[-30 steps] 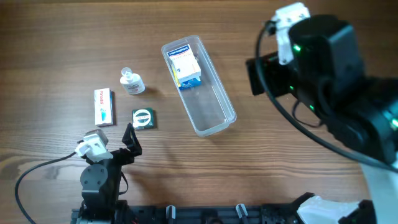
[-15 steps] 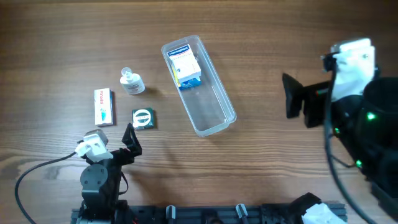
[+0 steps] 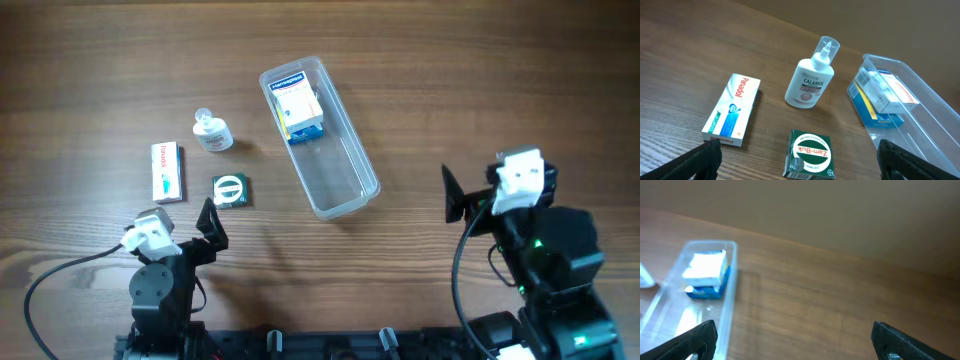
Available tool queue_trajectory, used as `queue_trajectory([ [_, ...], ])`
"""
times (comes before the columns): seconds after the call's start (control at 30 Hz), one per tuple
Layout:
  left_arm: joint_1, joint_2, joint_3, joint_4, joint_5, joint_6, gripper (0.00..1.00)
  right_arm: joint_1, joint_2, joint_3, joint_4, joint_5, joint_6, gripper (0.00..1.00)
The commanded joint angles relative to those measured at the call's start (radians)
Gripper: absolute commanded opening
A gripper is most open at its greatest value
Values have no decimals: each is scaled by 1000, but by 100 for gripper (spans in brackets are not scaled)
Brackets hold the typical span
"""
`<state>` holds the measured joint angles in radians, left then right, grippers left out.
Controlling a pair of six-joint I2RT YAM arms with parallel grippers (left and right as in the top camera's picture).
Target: Pack container
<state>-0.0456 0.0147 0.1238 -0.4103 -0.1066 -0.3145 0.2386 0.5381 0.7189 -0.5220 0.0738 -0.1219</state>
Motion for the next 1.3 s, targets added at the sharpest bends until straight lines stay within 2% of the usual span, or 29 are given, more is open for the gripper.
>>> queue_trajectory([
  [0.0,4,-6,-3,3,2,19,100,-43,-85,-126,43,-24,-27,100],
  [0.37,4,-6,-3,3,2,19,100,-142,-292,-462,200,-107,-33,100],
  [0.53,4,-6,-3,3,2,19,100,-166,-330,-531,217,-110,-30,100],
  [0.67,4,-6,-3,3,2,19,100,-192,-355,-585,234,-109,34,100],
  [0.77,4,-6,-3,3,2,19,100,-218,-375,-610,236,-109,80,100],
  [0.9,4,-6,-3,3,2,19,100,-254,-386,-610,234,-101,71,100],
  [1.27,4,-6,-3,3,2,19,100,-258,-474,-610,234,-48,99,100],
])
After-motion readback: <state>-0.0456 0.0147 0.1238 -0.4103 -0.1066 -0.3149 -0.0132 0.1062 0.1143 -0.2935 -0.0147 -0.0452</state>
